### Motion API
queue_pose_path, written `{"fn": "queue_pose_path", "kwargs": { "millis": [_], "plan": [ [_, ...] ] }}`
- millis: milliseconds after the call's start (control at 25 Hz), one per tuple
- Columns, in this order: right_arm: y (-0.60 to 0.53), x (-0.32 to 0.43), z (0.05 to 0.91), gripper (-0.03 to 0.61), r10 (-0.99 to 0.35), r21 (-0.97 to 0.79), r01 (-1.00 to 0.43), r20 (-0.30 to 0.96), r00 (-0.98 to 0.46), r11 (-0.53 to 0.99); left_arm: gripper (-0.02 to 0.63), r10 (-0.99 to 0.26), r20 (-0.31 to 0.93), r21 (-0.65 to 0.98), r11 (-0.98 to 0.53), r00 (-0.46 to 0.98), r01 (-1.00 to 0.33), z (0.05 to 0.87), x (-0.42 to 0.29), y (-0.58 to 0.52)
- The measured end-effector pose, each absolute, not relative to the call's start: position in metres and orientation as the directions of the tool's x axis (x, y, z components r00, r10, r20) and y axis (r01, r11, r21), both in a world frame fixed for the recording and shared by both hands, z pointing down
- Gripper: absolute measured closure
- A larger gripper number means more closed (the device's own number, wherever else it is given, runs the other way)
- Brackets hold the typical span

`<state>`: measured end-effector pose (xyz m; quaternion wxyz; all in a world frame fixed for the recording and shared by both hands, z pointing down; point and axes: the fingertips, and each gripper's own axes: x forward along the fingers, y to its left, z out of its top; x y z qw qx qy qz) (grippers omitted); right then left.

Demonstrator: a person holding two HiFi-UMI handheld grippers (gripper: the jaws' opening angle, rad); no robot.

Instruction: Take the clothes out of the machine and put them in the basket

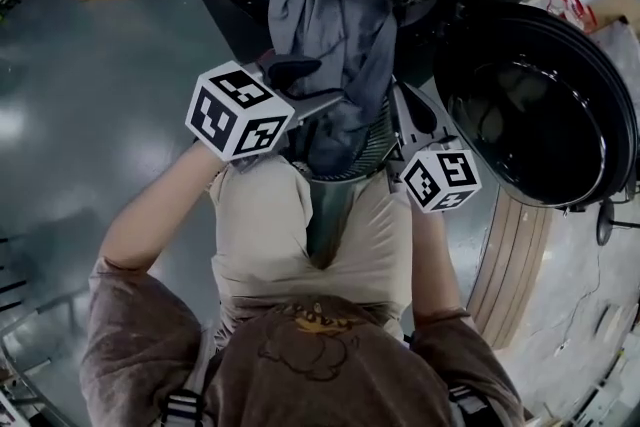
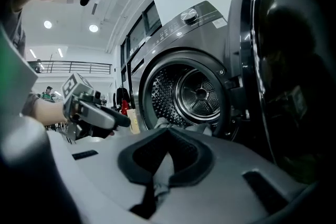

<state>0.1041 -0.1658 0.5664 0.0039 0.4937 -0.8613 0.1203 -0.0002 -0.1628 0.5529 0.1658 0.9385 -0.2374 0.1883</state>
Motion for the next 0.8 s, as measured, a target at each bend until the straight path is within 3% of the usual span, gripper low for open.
{"fn": "queue_pose_path", "kwargs": {
  "millis": [120, 440, 800],
  "plan": [
    [-0.163, 0.102, 0.567, 0.58, -0.848, -0.203, -0.852, 0.134, -0.513, 0.483, 0.34, -0.439, 0.485, 0.171, -0.801, 0.756, -0.574, 0.581, -0.013, -0.203],
    [-0.165, 0.107, 0.576, 0.58, -0.851, -0.198, -0.86, 0.157, -0.501, 0.47, 0.313, -0.545, 0.549, 0.062, -0.73, 0.634, -0.681, 0.629, -0.025, -0.284],
    [-0.175, 0.104, 0.566, 0.58, -0.841, -0.261, -0.871, 0.253, -0.478, 0.416, 0.311, -0.478, 0.537, 0.199, -0.729, 0.695, -0.655, 0.613, -0.021, -0.271]
  ]
}}
